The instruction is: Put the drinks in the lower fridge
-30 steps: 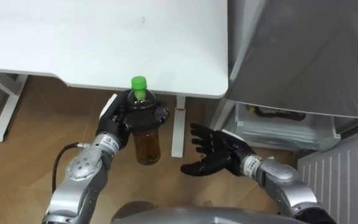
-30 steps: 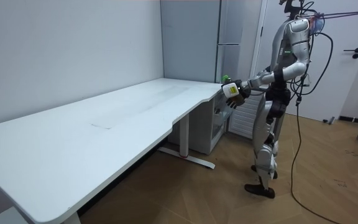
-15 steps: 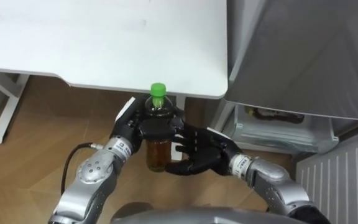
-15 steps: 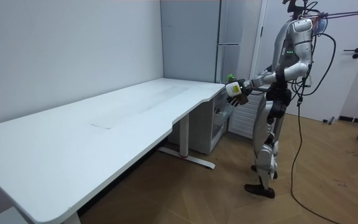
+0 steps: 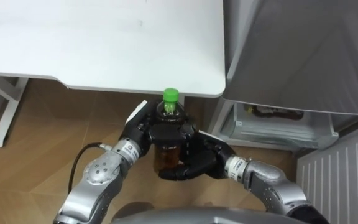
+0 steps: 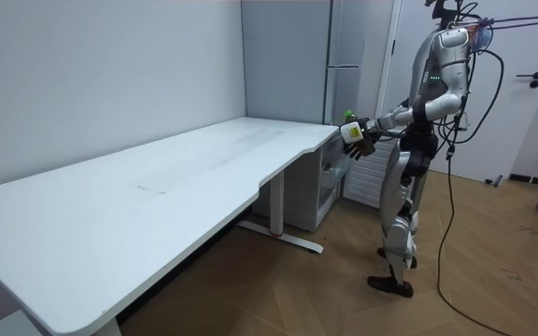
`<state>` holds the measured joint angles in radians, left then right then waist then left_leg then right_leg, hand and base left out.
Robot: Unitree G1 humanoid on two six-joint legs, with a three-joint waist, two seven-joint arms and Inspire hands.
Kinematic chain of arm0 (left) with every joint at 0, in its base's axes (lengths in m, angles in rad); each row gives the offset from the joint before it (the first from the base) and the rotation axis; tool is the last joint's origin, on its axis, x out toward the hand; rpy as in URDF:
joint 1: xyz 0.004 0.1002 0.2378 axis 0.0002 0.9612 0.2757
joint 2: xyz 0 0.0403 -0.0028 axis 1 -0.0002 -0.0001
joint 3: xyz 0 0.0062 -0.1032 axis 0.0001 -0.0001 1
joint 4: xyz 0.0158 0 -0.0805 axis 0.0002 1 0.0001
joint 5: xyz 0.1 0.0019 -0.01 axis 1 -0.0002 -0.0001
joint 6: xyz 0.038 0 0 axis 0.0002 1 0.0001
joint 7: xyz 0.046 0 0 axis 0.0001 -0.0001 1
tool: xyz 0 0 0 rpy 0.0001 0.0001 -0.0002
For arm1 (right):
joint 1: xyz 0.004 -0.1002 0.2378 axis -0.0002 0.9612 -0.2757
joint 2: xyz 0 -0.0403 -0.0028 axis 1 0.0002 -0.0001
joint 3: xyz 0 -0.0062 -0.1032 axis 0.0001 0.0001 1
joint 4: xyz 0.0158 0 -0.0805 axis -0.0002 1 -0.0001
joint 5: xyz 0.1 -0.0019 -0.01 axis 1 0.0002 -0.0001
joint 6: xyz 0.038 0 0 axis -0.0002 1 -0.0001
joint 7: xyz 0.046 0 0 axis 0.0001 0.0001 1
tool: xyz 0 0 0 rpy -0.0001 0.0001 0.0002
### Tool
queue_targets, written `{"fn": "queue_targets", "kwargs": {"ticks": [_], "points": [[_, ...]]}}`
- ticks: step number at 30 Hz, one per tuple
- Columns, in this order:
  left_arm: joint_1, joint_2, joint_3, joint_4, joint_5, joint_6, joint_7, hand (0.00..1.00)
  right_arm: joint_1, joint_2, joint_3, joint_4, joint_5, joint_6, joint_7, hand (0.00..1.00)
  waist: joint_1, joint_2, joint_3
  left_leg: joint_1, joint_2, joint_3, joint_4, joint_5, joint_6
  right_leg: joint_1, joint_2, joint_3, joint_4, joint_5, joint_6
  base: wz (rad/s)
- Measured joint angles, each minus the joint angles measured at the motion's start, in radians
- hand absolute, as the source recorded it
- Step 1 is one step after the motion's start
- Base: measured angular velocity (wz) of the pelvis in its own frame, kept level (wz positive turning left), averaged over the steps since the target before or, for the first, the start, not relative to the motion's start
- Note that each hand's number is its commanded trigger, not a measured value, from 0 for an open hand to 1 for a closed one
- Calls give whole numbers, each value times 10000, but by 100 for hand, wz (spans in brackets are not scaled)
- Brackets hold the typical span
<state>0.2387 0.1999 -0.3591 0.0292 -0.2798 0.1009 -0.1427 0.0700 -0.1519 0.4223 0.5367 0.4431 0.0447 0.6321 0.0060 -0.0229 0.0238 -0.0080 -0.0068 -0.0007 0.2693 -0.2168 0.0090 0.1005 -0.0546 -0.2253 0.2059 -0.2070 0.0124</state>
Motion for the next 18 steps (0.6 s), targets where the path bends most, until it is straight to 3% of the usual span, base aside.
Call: {"fn": "queue_targets", "kwargs": {"ticks": [16, 17, 18], "points": [[-413, -245, -9, -2, -1, 5, -7, 100, -8, 15, -4, 232, 335, 12, 166, 0, -18, -43, -27, 46, 0, 52, -9, 0, 0, -6, 2, 0, -25, 1, 0, 0], [-421, -244, -15, -2, -1, 5, -7, 100, -20, 19, -3, 268, 372, 12, 166, 21, -18, -43, -28, 48, 0, 54, -10, 0, 0, -1, 2, 0, -26, 1, 1, 0], [-448, -245, -38, -2, -1, 5, -7, 100, -45, 22, -3, 371, 481, 12, 165, 56, -23, -44, -28, 46, -1, 57, -11, 0, 0, 0, 1, -2, -26, 1, 1, 0]]}}
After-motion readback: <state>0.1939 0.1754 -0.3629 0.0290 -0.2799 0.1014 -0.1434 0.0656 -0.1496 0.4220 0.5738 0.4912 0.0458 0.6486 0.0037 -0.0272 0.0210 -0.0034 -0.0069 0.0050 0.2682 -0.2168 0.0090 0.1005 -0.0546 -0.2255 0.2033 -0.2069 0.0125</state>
